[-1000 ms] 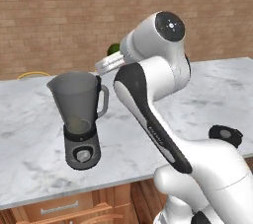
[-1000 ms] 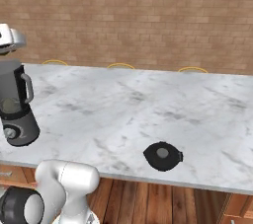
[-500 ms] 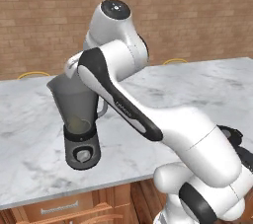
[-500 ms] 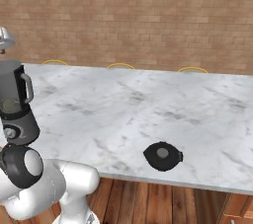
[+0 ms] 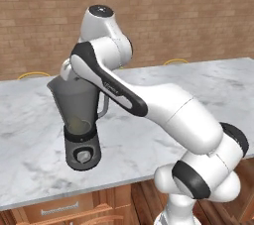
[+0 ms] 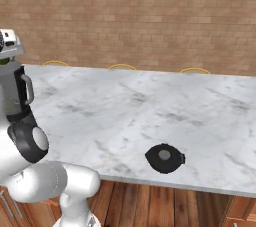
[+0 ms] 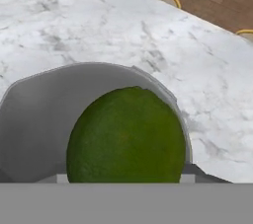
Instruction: Grab the lime and lemon from the fridge, place them in the blender, close the lid, and turn on the blender to create a marinade.
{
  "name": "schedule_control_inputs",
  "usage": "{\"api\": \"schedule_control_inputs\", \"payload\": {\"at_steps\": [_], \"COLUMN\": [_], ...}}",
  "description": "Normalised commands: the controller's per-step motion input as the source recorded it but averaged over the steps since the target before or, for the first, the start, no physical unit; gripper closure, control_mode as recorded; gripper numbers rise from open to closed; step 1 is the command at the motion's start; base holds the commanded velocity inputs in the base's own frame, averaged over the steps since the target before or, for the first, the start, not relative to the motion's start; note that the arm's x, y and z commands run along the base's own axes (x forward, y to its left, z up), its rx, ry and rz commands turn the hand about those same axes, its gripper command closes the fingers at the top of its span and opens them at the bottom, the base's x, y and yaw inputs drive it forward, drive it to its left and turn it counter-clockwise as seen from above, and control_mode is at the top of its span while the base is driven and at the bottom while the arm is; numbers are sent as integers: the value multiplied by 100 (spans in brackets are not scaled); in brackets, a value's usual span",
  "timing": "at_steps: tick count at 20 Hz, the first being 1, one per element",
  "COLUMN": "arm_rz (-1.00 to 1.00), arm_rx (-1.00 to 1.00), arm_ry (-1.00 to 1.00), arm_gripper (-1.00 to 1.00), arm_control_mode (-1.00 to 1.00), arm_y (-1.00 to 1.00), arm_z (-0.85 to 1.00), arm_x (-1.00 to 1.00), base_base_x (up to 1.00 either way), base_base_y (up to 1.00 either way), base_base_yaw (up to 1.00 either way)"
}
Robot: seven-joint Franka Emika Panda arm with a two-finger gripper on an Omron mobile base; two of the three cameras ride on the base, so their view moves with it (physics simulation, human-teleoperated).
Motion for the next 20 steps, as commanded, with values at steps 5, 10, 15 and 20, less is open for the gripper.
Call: {"api": "schedule_control_inputs", "payload": {"at_steps": [5,10,15,20], "arm_rz": [1,0,0,0], "arm_rx": [0,0,0,0], "arm_ry": [3,0,0,0], "arm_gripper": [100,100,-100,-100], "arm_control_mode": [-100,-100,-100,-100], "arm_y": [44,42,7,8], "arm_z": [-46,-32,-14,1], "arm_x": [35,28,32,7], "base_base_x": [0,0,0,0], "base_base_y": [0,0,0,0], "base_base_yaw": [0,0,0,0]}}
